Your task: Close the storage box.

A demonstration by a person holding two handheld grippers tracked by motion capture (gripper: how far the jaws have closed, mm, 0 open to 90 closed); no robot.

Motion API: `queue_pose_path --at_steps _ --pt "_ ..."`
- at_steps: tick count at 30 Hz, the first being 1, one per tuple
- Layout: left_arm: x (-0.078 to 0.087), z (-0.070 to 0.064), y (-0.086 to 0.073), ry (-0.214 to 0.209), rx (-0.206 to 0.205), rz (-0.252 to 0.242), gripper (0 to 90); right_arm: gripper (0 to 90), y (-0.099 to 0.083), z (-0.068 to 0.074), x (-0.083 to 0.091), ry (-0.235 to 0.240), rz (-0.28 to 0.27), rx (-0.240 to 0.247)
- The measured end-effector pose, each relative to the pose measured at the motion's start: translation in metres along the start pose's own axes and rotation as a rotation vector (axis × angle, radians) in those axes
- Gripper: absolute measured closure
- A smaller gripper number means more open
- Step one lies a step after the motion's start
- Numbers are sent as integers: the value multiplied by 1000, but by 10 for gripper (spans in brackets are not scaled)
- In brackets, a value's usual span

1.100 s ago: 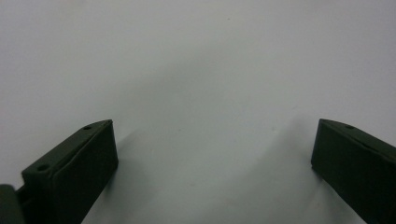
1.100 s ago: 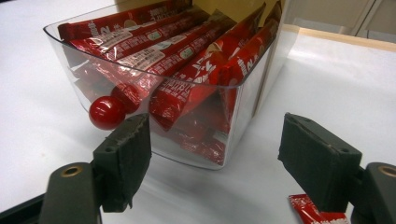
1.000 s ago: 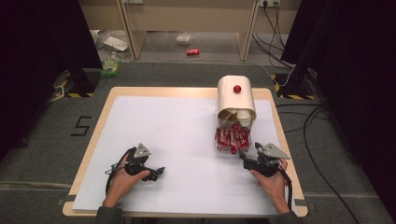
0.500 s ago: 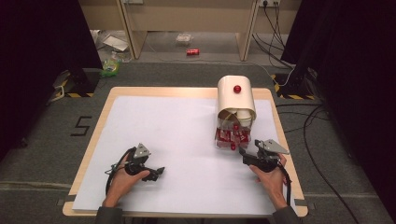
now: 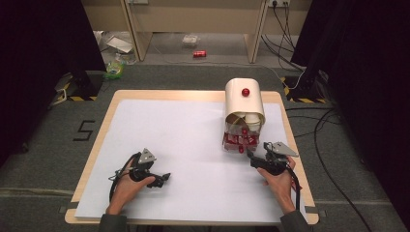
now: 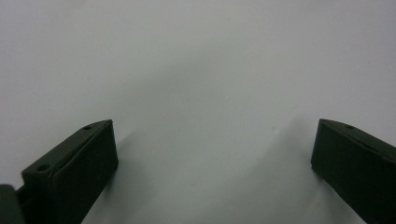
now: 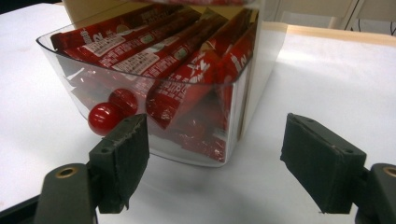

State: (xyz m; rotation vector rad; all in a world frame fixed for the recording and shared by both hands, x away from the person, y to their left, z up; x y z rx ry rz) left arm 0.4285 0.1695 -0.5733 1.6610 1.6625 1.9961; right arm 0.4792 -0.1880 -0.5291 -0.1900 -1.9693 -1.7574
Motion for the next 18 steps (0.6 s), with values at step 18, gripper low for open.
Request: queue_pose_path --at_steps 18 --pt "0 0 0 0 0 0 0 237 5 -2 -8 -13 -7 -16"
Point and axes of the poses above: each handheld gripper's, and its own axes: x roughly backward along the jaws, y roughly out of its top, z roughly to its left, the point moved 10 cm from there along -x, roughly forward along the jaws, and after that the axes turned 11 degrees about -y, right-handed, at the moved point
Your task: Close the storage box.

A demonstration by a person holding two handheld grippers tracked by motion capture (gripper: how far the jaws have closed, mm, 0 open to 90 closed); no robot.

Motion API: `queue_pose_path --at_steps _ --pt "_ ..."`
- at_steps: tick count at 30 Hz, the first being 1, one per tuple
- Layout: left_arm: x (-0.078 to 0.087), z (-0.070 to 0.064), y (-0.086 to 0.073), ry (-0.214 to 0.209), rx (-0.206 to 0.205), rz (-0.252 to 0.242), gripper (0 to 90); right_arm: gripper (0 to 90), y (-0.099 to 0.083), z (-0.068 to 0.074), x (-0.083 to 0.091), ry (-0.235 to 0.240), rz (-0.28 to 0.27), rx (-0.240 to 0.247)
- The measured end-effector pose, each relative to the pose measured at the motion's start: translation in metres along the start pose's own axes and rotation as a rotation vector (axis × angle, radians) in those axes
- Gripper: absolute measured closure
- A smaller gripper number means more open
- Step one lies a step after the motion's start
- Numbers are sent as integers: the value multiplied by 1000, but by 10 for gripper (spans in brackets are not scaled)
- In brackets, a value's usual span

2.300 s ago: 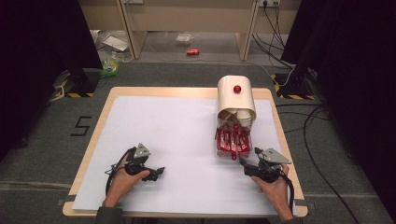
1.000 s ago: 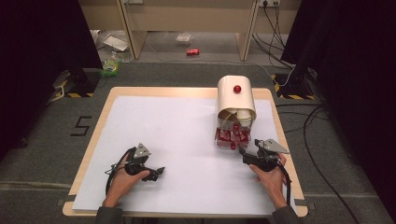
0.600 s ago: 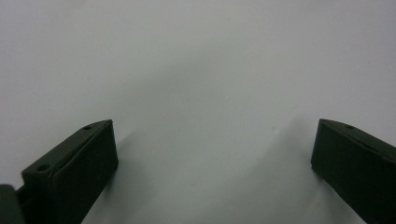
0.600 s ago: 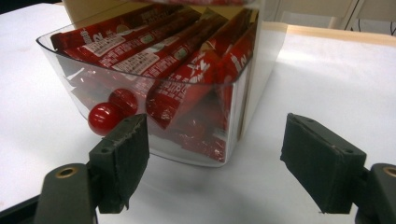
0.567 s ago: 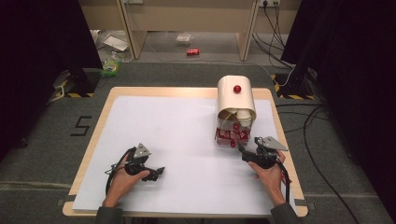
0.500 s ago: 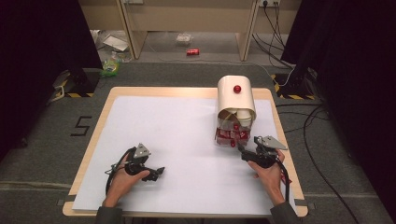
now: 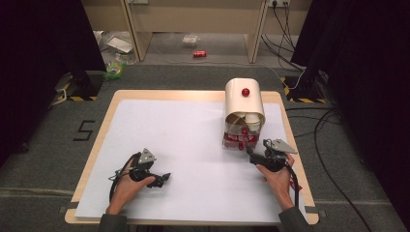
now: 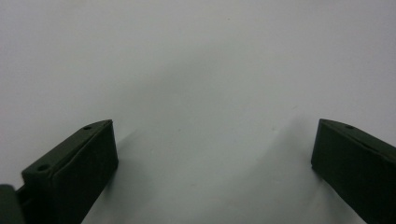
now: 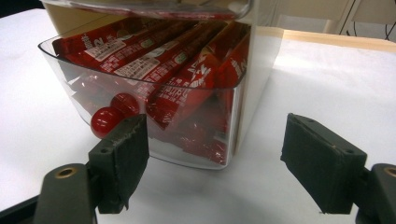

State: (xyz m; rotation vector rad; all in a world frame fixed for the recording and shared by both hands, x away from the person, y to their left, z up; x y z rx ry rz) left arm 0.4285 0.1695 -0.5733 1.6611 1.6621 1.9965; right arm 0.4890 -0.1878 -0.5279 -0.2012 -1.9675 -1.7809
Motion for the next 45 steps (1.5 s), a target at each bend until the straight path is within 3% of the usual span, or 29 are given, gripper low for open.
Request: queue_pose_path --at_steps 6,15,29,31,45 --pt "0 0 0 0 1 0 0 239 1 -2 -3 -5 -2 -20" --pt "0 0 0 1 0 0 0 241 4 -3 -8 -33 14 -12" --pt "0 0 0 1 0 0 0 239 5 -3 -8 -32 21 -15" --pt "0 0 0 0 0 0 0 275 4 -3 -6 -32 27 -22" --pt "0 0 0 -1 0 -1 0 258 1 -13 16 -5 78 -38"
Point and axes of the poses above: each handheld gripper's, and its own axes: x roughly backward along the jaws, y roughly out of its top, z roughly to its left, the point moved 10 cm from there along -x, roughly forward along the jaws, and after that the axes turned 11 degrees about -y, right-handed, at the moved point
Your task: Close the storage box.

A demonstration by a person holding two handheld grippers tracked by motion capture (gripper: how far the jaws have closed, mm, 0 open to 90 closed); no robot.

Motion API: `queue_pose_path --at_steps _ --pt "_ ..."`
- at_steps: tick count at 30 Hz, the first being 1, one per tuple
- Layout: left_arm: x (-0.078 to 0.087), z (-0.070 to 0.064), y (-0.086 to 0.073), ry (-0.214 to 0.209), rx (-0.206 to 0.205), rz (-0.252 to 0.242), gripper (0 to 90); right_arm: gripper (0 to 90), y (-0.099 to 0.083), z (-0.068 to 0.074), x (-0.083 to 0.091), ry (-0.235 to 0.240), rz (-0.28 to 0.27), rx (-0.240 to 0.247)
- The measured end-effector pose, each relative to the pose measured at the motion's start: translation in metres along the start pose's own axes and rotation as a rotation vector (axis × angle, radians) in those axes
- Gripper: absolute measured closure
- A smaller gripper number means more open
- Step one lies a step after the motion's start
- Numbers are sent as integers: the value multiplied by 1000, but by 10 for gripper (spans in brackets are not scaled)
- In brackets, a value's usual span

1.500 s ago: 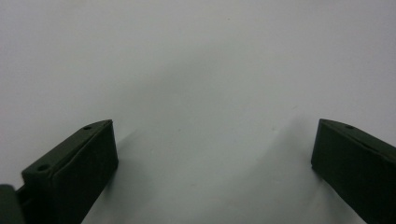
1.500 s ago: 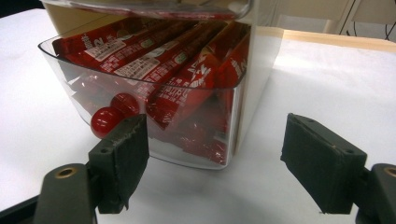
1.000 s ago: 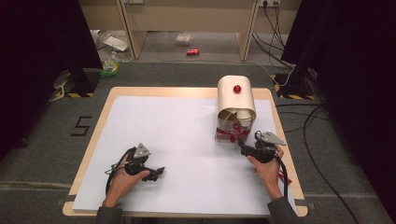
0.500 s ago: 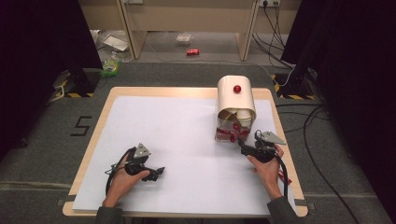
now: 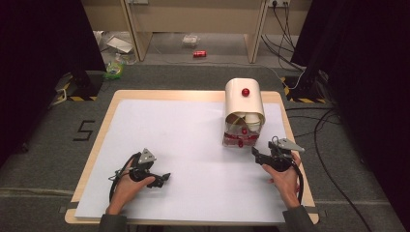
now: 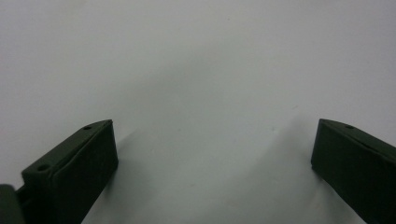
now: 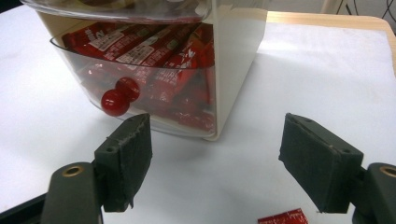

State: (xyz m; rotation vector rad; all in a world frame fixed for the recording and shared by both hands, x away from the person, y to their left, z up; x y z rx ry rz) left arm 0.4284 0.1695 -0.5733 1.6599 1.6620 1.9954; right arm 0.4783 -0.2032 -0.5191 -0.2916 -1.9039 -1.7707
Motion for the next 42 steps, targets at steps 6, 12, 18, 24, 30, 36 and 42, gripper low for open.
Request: queue_pose_path --at_steps 6,12,18,24,30,36,42 --pt "0 0 0 0 0 0 0 259 0 -3 8 0 -11 -2" --pt "0 0 0 1 0 1 0 259 -5 -7 19 3 -15 -7" --pt "0 0 0 1 0 0 0 259 -16 -12 30 9 1 -12" --pt "0 0 0 2 0 0 0 259 -23 -15 42 19 5 -18" --pt "0 0 0 2 0 0 0 259 -32 -18 55 30 11 -23" --pt "0 0 0 1 0 0 0 253 -41 -21 65 36 25 -27" --pt "0 0 0 2 0 0 0 250 -49 -23 74 39 33 -19"
Point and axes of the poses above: each handheld gripper's, and its own axes: x roughly backward along the jaws, y roughly out of its top, z roughly to its left, the point moved 10 cm from there along -x, roughly forward along the jaws, and after that the axes turned 11 degrees about -y, right-handed, at the moved point
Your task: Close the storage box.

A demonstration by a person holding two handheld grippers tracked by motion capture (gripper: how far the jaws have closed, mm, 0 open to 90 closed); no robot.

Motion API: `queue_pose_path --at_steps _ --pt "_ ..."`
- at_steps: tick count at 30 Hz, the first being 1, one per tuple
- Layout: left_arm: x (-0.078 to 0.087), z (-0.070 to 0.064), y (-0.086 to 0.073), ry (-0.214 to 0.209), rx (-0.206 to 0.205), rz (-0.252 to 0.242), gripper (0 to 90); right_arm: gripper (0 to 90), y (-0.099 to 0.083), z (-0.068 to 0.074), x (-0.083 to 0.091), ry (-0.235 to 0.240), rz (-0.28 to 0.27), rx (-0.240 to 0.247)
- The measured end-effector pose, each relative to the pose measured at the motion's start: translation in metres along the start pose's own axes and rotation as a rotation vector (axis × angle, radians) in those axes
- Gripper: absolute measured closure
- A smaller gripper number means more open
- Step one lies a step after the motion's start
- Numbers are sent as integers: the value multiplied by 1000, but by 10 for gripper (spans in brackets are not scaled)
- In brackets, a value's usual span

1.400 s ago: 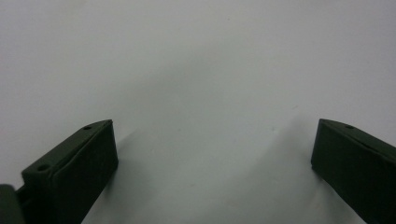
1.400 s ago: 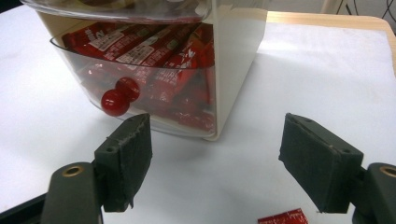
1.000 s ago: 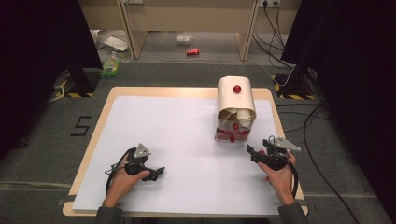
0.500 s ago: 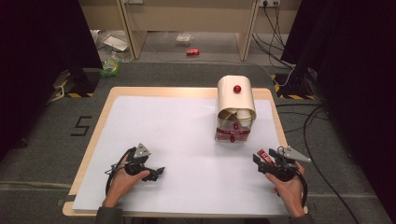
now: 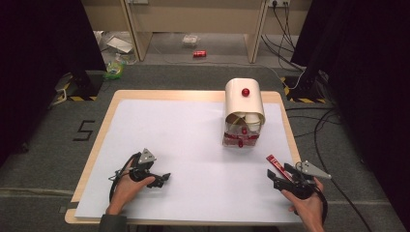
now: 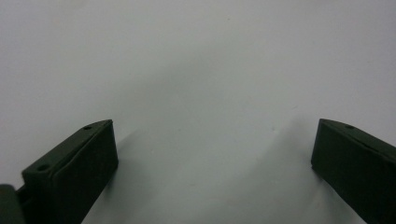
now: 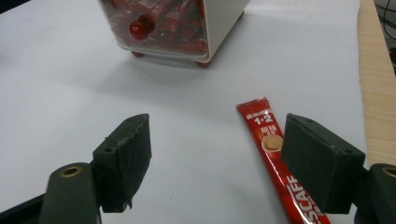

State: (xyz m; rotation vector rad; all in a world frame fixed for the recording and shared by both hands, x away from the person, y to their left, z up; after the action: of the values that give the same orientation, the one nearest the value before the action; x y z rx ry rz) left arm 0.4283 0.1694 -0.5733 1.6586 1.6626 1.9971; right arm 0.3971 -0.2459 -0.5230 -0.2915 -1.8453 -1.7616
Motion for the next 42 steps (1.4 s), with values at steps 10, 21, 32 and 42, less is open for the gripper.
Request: queue_pose_path --at_steps 10,21,32,42 --pt "0 0 0 0 0 0 0 242 -13 4 9 23 36 15" --pt "0 0 0 1 0 0 0 223 -27 8 16 38 80 45" --pt "0 0 0 1 -1 0 0 211 -42 14 21 47 130 97" --pt "0 0 0 1 -1 0 0 209 -53 17 25 47 169 133"
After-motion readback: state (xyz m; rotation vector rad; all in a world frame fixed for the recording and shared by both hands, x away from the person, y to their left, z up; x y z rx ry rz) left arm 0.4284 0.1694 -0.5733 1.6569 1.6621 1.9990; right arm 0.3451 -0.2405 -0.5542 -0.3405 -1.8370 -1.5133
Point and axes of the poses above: each handheld gripper's, and its own axes: x roughly backward along the jaws, y roughly out of its top, z roughly to its left, the point moved 10 cm from there along -x, roughly forward along the jaws, and after that the axes turned 11 degrees about -y, right-handed, at the moved point
